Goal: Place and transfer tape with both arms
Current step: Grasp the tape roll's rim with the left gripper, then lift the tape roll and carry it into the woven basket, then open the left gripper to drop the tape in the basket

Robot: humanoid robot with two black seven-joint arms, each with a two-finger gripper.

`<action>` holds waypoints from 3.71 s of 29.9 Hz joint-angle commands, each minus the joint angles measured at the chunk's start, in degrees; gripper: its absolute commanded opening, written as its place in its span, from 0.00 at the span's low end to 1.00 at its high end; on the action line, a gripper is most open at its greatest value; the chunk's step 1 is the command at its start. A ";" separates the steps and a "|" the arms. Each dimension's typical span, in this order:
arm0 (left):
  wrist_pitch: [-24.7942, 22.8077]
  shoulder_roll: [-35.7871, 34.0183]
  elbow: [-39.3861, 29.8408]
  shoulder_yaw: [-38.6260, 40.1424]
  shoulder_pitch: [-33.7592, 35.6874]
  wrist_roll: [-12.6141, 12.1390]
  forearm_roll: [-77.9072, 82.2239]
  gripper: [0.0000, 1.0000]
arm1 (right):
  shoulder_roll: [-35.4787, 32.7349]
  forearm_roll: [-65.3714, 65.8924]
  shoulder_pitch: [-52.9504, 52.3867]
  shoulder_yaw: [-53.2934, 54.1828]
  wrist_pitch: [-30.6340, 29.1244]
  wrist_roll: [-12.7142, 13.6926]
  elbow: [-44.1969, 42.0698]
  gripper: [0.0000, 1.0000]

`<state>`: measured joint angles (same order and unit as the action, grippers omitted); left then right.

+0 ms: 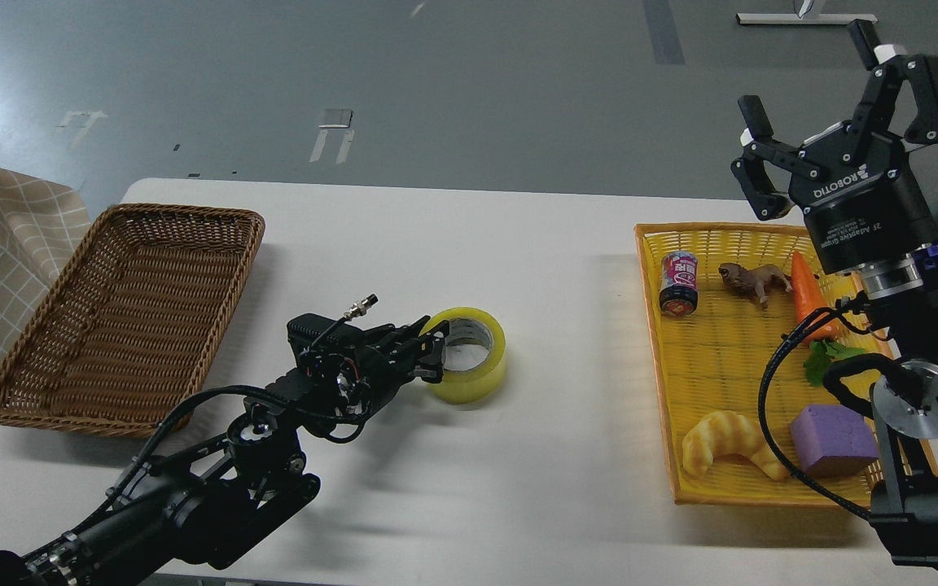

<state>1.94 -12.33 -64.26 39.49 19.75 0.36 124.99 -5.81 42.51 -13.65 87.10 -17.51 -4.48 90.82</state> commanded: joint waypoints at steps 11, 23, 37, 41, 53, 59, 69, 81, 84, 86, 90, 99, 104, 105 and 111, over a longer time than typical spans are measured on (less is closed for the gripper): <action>2.19 -3.65 -3.59 -0.03 3.71 0.08 0.01 0.08 | 0.18 0.21 -0.15 0.00 0.55 0.00 -0.20 1.00; 6.67 -17.45 -6.31 0.32 9.69 4.65 0.01 0.04 | 1.41 1.87 -0.59 -0.70 0.55 0.17 -0.64 1.00; 17.66 -36.26 -4.56 -0.03 8.02 9.57 -5.37 0.03 | 3.08 3.28 -1.55 -2.38 0.55 0.35 -0.38 1.00; 18.80 -39.25 -2.02 0.15 4.69 12.99 -10.89 0.02 | 3.08 3.28 -1.64 -2.81 0.55 1.23 -0.64 1.00; 23.55 -38.73 12.83 -0.21 2.40 21.34 -16.17 0.03 | 2.73 3.46 -1.64 -5.28 0.55 1.23 -0.64 1.00; 23.55 -37.50 16.98 -0.21 1.26 23.64 -17.85 0.04 | 2.73 3.46 -1.47 -5.72 0.55 1.23 -0.73 1.00; 25.82 -34.52 22.58 -2.93 -0.86 23.72 -18.82 0.07 | 3.35 5.30 -0.76 -5.80 0.55 1.23 -0.99 1.00; 26.06 -31.61 29.19 -3.11 -0.86 27.64 -22.24 0.15 | 3.52 5.39 0.91 -5.80 0.64 1.23 -0.55 1.00; 26.06 -31.87 29.46 -3.11 -0.86 27.64 -23.30 0.25 | 3.87 5.39 0.91 -5.80 0.64 1.23 -0.55 1.00; 26.06 -32.05 29.54 -3.11 -0.77 27.64 -23.48 0.47 | 4.31 5.39 0.91 -5.80 0.64 1.23 -0.64 1.00; 26.06 -32.14 29.54 -3.11 -1.21 27.64 -23.48 0.98 | 4.84 5.48 1.00 -6.15 0.64 1.23 -0.73 1.00; 26.06 -31.79 29.46 -3.11 -0.94 27.64 -24.62 0.99 | 4.93 6.01 1.61 -6.42 0.64 1.23 -0.99 1.00; 26.06 -31.26 28.67 -2.93 -0.33 27.64 -32.87 0.99 | 4.93 6.01 1.61 -6.42 0.64 1.14 -1.17 1.00; 26.06 -31.17 28.49 -2.84 -0.07 27.64 -34.45 0.99 | 4.93 6.01 1.61 -6.42 0.64 1.05 -1.17 1.00; 26.06 -30.64 26.13 -2.84 5.46 27.64 -50.17 0.99 | 4.84 6.01 1.61 -6.33 0.64 1.05 -1.26 1.00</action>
<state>28.01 -43.16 -36.91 36.67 22.66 27.99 80.44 -0.88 48.52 -12.04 80.72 -16.87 -3.44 89.58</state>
